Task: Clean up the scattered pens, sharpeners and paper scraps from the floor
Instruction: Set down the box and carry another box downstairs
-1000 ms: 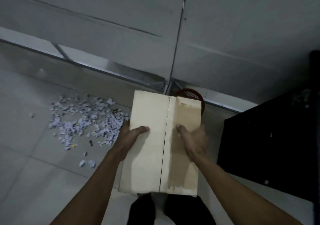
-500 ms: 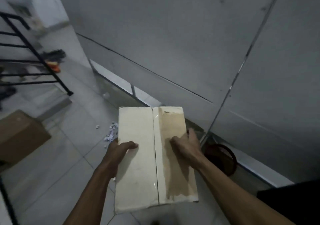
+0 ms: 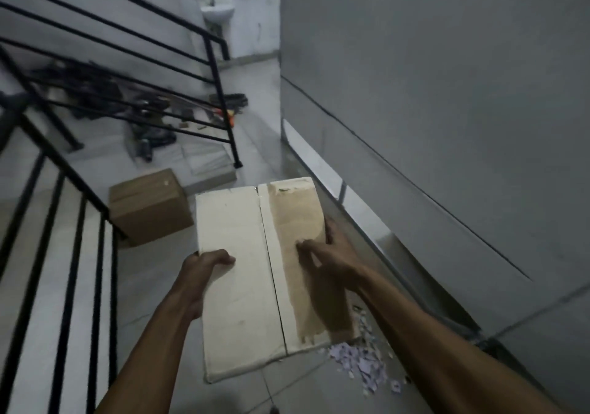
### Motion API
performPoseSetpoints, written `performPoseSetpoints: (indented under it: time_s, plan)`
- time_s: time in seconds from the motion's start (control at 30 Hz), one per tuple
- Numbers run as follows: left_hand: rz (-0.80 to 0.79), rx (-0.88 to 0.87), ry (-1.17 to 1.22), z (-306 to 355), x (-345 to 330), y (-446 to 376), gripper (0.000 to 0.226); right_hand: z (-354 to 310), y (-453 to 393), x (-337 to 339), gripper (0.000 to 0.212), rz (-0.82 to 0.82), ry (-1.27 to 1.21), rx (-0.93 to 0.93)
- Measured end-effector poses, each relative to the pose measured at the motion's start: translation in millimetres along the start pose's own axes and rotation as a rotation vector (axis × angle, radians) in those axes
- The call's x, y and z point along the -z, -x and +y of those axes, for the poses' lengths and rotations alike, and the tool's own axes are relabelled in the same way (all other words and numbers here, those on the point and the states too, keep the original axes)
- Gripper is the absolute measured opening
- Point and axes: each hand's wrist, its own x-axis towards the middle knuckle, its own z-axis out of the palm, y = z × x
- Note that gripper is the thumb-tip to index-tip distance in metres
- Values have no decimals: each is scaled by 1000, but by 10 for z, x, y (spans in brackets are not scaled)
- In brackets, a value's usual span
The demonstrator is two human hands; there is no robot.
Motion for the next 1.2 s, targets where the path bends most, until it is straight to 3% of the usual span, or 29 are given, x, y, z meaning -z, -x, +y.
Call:
performPoseSetpoints:
  time_s: [0.37, 0.7, 0.97, 1.2]
  plan:
    - [181, -93, 115, 854, 1752, -1042, 15, -964, -1264, -1924, 83, -181, 156, 84]
    - [271, -67, 189, 1365, 2837, -2204, 66, -1445, -2567, -3231, 63, -239, 283, 99]
    - [352, 3, 264, 1883, 3547, -3535, 65, -1832, -4007, -4279, 57, -318, 302, 63]
    - [401, 55, 322, 2324, 3979, -4525, 48, -2244, -5087, -4981, 56, -373, 371, 48]
